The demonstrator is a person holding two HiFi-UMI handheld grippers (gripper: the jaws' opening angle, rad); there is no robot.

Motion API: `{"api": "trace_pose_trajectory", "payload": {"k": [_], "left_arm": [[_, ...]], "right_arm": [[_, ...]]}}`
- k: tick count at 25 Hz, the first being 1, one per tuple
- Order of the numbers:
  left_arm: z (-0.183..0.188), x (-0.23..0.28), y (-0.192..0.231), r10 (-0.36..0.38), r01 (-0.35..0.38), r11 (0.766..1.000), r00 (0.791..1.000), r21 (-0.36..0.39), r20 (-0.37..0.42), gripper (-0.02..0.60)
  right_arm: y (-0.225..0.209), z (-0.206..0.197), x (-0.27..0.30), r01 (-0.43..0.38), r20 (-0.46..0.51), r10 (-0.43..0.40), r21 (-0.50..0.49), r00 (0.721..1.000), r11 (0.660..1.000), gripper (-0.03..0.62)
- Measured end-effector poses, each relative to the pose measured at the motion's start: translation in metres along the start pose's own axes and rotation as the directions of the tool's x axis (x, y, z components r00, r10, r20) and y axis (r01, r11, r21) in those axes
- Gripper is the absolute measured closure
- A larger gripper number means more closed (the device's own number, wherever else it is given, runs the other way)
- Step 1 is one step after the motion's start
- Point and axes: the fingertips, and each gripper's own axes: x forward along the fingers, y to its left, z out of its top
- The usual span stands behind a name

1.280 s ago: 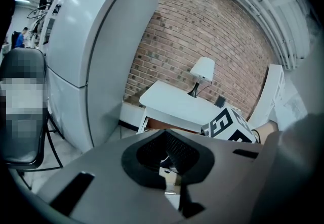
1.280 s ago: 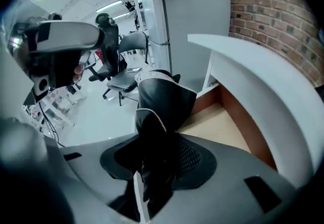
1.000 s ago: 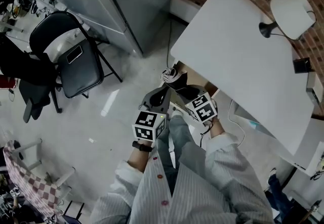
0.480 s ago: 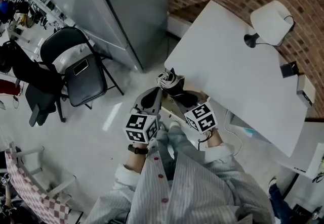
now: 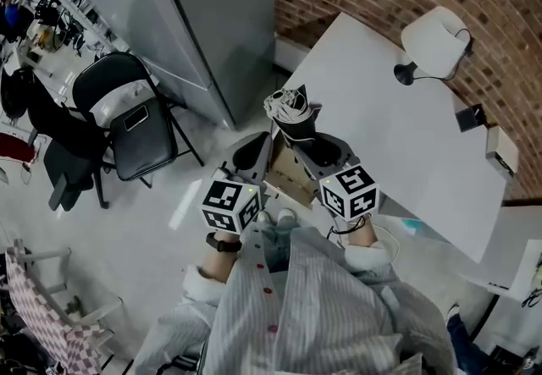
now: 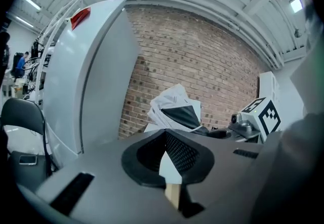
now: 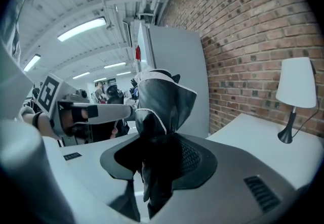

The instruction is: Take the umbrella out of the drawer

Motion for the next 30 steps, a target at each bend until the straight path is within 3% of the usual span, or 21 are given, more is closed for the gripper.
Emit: {"api": "trace_pose_trajectory", "payload": {"k": [5,11,18,30], "left_arm": [[0.025,0.004,-0.021,-0.047,0.046,0.999,0.998,0.02,0.039,0.572],[0.034,0.001,-0.048,-0.095,0.091,0.992,0.994,0.085,0.055,0.574],[0.031,0.002,-0.065,-0.149,0.144,0.986,0.988,0.088,0.047,0.572],[0.027,0.0,-0.063,-0.154,0.152,0.985,0.988,0.077,0.021,0.572]], "right_arm": [[0.007,0.039,-0.025,-0.001,0.107,0.002,-0.004,0.994,1.0,0.416],[0.013,0.05,-0.05,0.026,0.161,-0.023,-0.017,0.987,1.0,0.416],[0.013,0.05,-0.067,0.053,0.185,-0.053,0.009,0.981,0.999,0.416],[0.015,0.051,-0.07,0.059,0.178,-0.06,0.006,0.982,0.998,0.416]]}}
